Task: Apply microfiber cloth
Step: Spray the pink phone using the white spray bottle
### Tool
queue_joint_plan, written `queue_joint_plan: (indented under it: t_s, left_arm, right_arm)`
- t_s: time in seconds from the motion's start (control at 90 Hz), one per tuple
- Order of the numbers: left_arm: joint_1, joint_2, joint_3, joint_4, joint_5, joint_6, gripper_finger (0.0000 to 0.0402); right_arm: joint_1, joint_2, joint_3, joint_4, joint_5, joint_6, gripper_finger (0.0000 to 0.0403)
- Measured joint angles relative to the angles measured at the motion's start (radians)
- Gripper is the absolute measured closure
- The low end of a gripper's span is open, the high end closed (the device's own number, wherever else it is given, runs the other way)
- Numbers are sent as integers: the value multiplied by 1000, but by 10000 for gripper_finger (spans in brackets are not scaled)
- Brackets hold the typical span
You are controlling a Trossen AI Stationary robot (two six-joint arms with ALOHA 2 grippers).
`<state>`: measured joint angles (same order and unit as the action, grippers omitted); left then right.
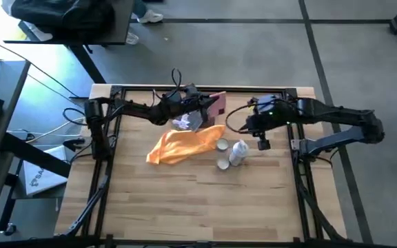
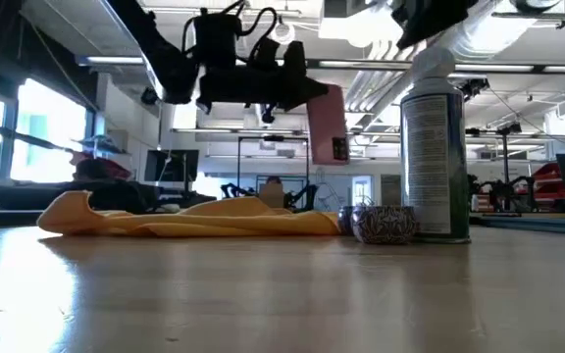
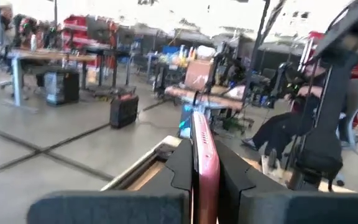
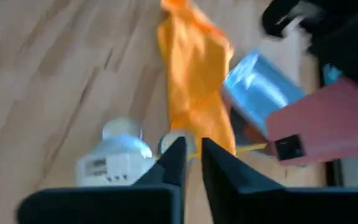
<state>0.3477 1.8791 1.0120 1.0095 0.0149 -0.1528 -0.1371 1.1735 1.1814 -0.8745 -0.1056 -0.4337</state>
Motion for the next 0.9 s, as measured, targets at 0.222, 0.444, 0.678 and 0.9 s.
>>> queue_joint_plan:
  t_s: [0.222, 0.444, 0.678, 0.9]
  left_arm:
    - [-5, 52, 74, 7, -34, 35, 395]
    - [-29, 63, 88, 6, -69, 54, 395]
    - [-57, 62, 88, -1, -74, 87, 395]
    - [-63, 62, 88, -4, -81, 87, 391]
  right_arm:
    - [-26, 42, 31, -51, -76, -122, 401]
    - [-32, 44, 31, -61, -116, -195, 403]
    - [-32, 57, 31, -32, -135, -195, 403]
    - [-32, 98, 30, -35, -139, -195, 403]
